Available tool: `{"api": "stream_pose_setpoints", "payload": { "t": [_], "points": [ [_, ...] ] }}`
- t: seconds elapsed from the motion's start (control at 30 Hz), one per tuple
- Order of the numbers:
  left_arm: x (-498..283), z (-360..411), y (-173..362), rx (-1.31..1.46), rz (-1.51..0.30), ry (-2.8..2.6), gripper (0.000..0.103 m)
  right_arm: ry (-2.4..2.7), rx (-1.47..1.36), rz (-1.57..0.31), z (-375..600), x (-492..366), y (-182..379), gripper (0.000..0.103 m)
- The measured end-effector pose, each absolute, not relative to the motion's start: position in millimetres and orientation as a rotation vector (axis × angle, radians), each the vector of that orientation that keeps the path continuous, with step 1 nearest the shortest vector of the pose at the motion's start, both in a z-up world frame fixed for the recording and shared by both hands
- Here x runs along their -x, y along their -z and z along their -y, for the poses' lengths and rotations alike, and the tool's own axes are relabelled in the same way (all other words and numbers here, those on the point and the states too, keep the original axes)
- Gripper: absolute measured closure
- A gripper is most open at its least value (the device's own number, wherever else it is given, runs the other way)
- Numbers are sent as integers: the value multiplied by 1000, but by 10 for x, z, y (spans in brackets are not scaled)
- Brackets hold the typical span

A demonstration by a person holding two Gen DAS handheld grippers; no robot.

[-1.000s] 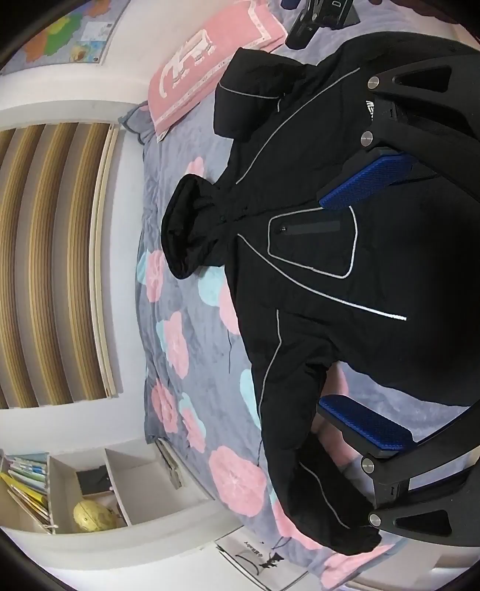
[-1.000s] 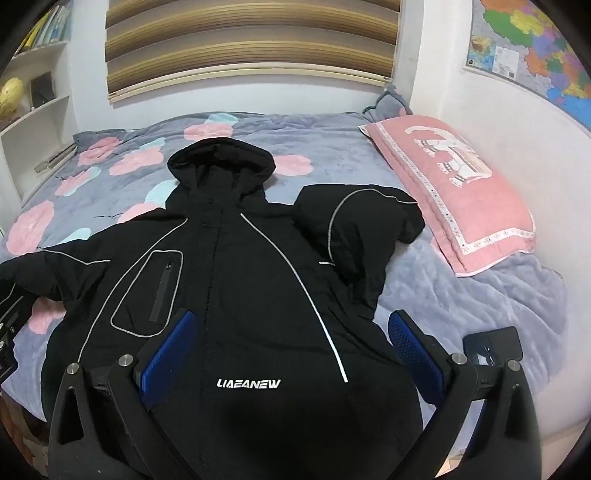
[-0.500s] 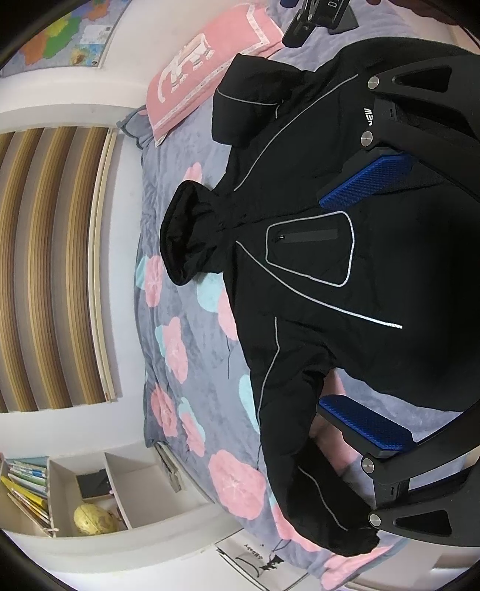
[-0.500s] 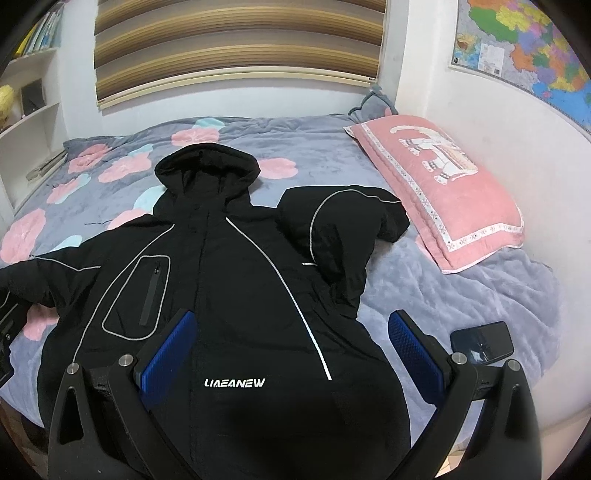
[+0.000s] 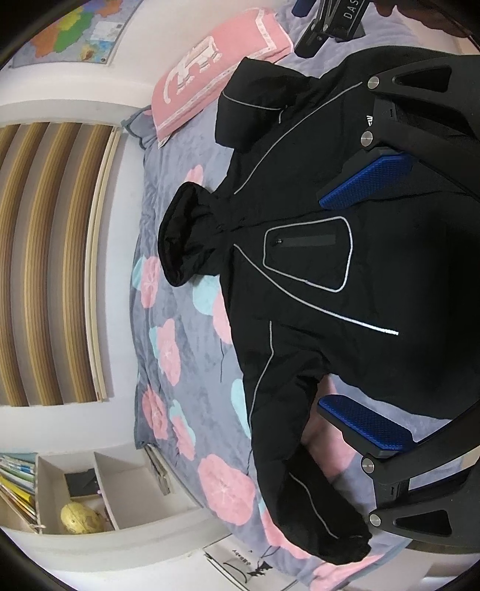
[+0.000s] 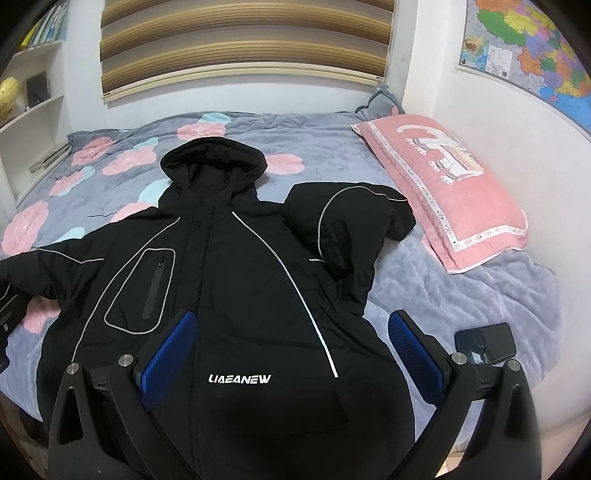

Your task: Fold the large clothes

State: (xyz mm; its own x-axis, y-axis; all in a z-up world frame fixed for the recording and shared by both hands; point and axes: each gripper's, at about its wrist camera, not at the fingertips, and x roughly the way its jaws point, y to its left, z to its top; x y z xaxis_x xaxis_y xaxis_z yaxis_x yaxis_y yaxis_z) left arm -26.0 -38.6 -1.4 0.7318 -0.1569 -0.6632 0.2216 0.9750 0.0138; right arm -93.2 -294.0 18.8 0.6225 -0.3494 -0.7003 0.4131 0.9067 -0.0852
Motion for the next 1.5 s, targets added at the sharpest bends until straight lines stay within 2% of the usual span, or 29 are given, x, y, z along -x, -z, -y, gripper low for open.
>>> {"api": "stream_pose_setpoints", "payload": {
  "t": [0.8, 1.1, 1.5],
  "points": [
    [346, 516, 0, -121, -718, 245, 3, 427, -94, -802, 2954, 955, -122, 0],
    [141, 224, 102, -79, -745, 185, 3, 364, -70, -842, 2658, 647, 112, 0],
    [8, 49, 167, -52, -758, 151, 3, 356, -49, -832, 2542, 422, 157, 0]
  ]
}}
